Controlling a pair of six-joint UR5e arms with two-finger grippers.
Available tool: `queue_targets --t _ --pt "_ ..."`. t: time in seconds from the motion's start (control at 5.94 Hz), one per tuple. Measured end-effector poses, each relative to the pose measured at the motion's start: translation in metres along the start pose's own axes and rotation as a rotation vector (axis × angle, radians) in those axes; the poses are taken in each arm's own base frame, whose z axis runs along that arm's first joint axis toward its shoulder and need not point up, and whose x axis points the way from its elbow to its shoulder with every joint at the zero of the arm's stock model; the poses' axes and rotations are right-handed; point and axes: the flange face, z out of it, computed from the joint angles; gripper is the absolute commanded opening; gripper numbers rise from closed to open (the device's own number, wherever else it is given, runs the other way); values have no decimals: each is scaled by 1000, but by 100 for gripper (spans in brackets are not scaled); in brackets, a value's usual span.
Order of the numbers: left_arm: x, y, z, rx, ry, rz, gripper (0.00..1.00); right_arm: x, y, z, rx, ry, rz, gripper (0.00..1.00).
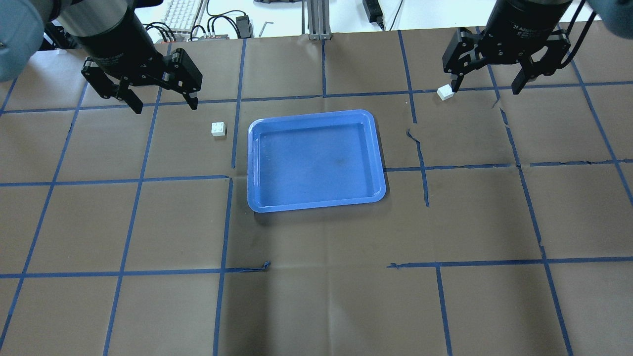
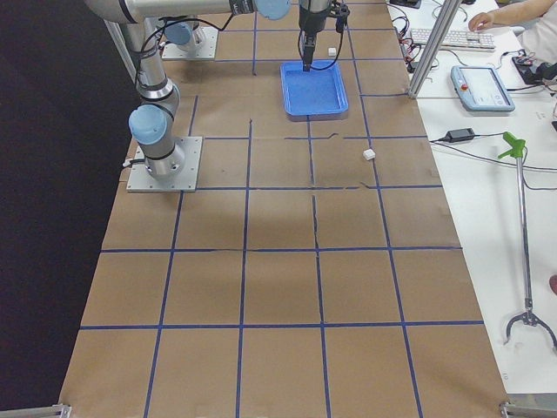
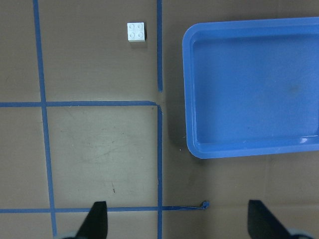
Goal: Assemble white blocks and place on blue tray
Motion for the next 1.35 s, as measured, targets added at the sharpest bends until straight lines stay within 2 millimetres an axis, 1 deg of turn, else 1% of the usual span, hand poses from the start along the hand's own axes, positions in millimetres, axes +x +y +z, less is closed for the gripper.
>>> queue_targets --t 0.34,0.67,0.84,1.01,1.18,1.35 --pt "0 0 0 0 0 -1 99 -1 1 -1 -1 -8 7 100" --pt "-1 2 -6 11 -1 -2 99 0 -1 5 -12 -4 7 100" --pt "-2 1 0 0 -1 -2 99 2 -5 10 -15 0 -11 100" --pt "-4 -7 13 -24 0 -6 99 6 -11 13 -11 0 -106 100" --pt "-11 -24 36 -60 2 -24 99 9 -21 20 -4 -1 -278 100" --pt "-23 -55 72 -87 8 -55 99 17 -37 31 4 1 -454 100"
